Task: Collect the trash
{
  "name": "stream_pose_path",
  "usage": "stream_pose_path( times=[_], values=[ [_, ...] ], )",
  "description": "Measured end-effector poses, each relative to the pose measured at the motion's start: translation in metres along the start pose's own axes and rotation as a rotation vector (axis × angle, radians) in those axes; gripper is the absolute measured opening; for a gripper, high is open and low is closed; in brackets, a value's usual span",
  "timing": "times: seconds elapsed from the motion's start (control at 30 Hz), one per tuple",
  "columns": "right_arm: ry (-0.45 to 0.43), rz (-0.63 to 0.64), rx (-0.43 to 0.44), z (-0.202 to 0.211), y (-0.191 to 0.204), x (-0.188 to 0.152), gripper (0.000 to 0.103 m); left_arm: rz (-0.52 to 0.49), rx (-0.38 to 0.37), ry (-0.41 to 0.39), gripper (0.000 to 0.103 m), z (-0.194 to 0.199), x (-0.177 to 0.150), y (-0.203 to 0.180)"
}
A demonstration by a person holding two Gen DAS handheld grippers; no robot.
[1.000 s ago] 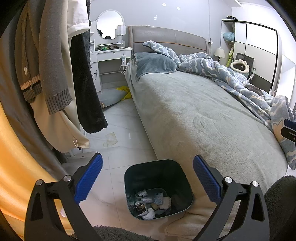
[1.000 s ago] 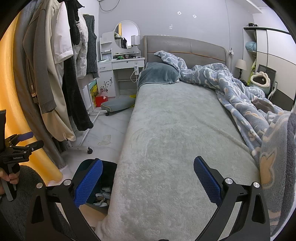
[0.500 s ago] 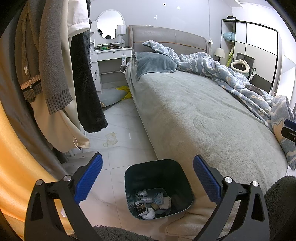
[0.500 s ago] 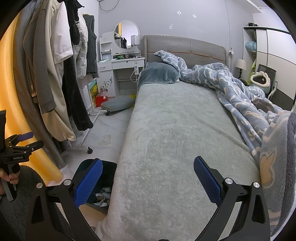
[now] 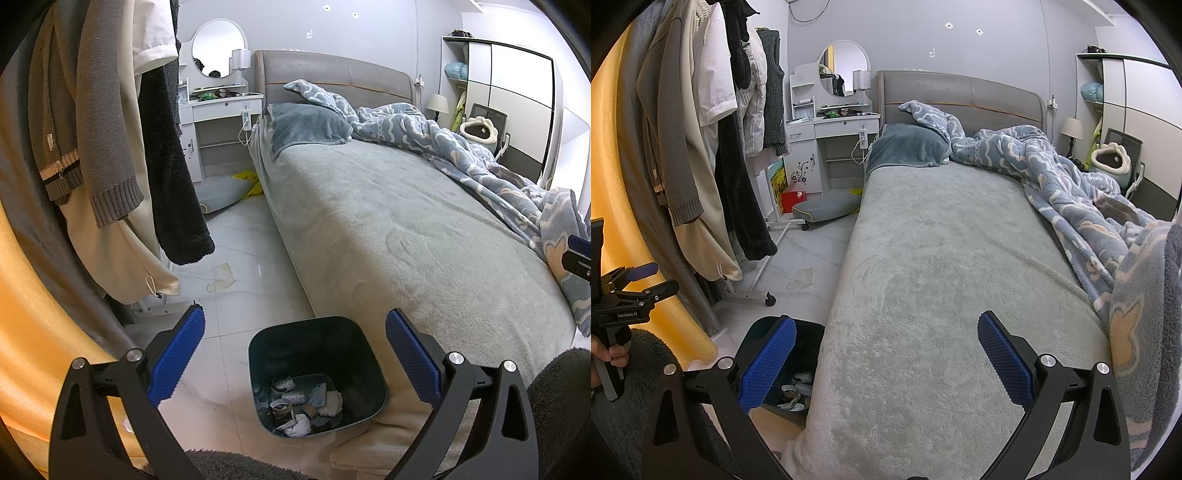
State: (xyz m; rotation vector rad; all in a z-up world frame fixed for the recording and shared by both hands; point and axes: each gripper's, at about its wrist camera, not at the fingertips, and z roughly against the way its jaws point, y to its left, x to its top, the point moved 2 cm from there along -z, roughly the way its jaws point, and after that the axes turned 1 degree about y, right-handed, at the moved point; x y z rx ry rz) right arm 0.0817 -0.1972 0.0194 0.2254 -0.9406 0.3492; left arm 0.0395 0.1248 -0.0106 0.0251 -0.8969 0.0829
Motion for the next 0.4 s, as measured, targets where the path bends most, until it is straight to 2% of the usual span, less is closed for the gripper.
stream_pose_path(
  times=[0.4],
  values=[
    [0.002, 0.006, -0.002, -0.0006, 0.0028, -0.0015, 0.1, -0.001, -0.003, 0.004, 0.1, -0.0018, -0.0021, 0.0034]
  ],
)
